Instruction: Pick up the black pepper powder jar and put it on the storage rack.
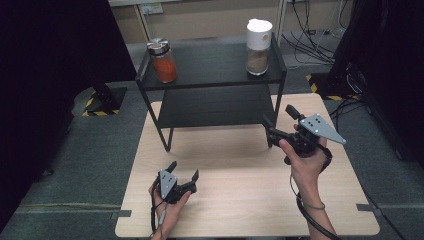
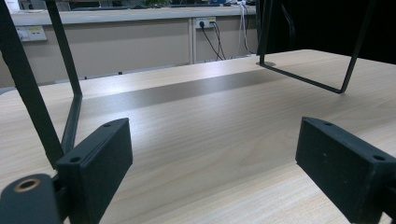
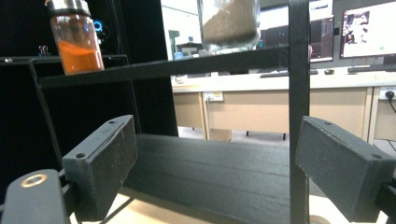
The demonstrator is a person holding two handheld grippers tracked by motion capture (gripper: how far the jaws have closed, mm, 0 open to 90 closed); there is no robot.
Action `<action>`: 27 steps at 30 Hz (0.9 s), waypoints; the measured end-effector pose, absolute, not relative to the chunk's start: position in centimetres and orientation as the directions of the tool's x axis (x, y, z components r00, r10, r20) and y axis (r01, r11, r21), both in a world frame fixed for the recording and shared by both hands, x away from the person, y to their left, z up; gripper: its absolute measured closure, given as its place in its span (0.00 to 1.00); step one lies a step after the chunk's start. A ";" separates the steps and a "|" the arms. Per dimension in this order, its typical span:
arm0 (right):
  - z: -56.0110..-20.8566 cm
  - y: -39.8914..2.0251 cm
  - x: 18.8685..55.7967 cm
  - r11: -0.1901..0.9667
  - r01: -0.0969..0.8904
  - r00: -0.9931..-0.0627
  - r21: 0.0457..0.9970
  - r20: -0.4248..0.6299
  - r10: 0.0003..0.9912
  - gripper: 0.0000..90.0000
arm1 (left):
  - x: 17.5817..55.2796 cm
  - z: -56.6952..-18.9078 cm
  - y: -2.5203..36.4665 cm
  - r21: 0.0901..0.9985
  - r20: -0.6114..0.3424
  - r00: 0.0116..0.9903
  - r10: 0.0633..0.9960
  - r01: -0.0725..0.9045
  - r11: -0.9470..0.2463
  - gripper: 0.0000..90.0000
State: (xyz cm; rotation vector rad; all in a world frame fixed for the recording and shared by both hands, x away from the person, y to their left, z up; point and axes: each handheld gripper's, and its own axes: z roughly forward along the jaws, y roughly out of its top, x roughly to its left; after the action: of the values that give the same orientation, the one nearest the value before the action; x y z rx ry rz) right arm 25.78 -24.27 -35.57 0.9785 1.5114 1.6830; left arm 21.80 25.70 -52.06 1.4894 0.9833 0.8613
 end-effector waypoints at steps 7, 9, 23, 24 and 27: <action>-36.4 -24.7 25.3 -0.095 0.022 -0.504 0.995 0.093 0.859 0.14 | 21.8 -52.1 25.7 0.991 0.002 0.393 0.920 0.123 -0.055 0.12; -36.7 -24.7 25.2 -0.087 0.026 -0.504 0.996 0.088 0.859 0.14 | 21.8 -52.1 25.7 0.991 0.002 0.393 0.920 0.123 -0.054 0.12; -39.6 -24.0 25.0 -0.021 0.101 -0.531 0.995 0.072 0.844 0.14 | 21.8 -52.1 25.7 0.991 0.000 0.393 0.920 0.123 -0.053 0.12; -39.9 -24.0 24.9 -0.019 0.108 -0.531 0.994 0.074 0.844 0.14 | 21.8 -52.1 25.7 0.991 0.000 0.393 0.920 0.123 -0.052 0.12; -40.5 -23.9 24.9 -0.015 0.127 -0.536 0.992 0.081 0.840 0.14 | 21.8 -52.1 25.7 0.991 -0.001 0.394 0.919 0.124 -0.052 0.12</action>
State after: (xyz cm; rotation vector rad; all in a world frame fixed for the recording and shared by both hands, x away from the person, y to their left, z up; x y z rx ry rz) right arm 24.87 -23.90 -40.52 1.0105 1.6921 1.6029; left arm 21.78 25.71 -52.07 1.4881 0.9821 0.8573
